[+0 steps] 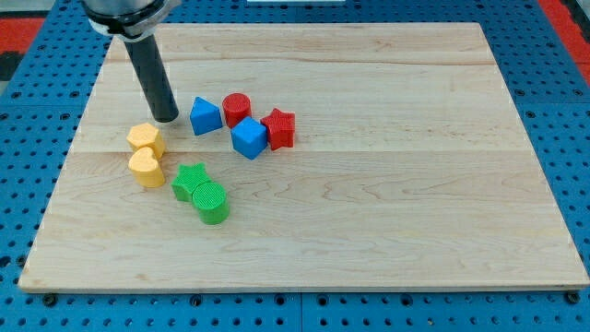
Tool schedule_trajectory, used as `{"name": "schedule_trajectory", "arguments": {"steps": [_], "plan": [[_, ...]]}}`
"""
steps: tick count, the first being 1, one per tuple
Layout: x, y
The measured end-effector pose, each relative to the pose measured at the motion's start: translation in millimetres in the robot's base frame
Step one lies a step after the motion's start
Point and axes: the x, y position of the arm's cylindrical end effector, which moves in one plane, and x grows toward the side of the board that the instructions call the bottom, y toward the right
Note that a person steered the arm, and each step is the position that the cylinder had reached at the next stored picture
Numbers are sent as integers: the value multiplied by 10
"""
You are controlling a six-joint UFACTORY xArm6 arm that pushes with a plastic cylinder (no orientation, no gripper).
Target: Move the yellow hexagon along with green star and green circle towards the bottom center
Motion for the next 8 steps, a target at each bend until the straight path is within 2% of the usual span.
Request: {"name": "schedule_trajectory", "arguments": {"steps": [2, 3, 6, 8], "plan": [[73, 490], [62, 490], [28, -126], [29, -311]]}}
